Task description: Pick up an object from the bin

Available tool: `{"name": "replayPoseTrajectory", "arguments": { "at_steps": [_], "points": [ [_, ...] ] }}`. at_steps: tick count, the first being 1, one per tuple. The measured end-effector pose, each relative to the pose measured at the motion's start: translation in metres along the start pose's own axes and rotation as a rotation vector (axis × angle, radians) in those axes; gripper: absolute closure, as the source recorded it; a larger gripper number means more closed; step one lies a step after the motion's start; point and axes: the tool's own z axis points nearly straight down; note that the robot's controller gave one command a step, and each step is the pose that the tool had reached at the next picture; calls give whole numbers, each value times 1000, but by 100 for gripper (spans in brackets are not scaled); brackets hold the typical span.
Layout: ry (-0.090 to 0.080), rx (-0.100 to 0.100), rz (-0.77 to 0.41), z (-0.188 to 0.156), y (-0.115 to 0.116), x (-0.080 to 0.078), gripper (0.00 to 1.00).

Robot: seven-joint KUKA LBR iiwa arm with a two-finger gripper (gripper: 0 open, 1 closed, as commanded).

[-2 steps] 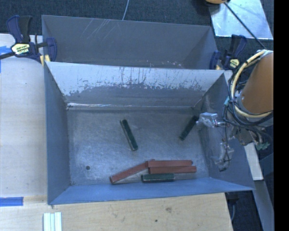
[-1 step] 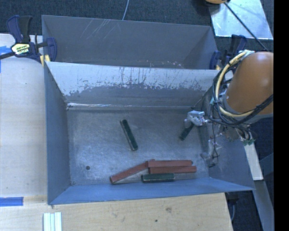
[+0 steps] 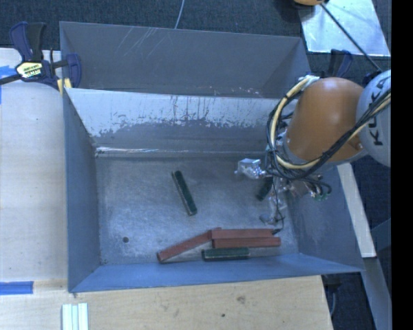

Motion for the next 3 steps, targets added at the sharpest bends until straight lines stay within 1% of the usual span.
{"name": "replayPoseTrajectory", "arguments": {
  "at_steps": [1, 2, 3],
  "points": [
    [2, -2, 81, 34, 5, 17, 0],
    [4, -2, 50, 28, 23, 53, 0],
    [1, 0, -36, 27, -40, 81, 0]
  ]
}}
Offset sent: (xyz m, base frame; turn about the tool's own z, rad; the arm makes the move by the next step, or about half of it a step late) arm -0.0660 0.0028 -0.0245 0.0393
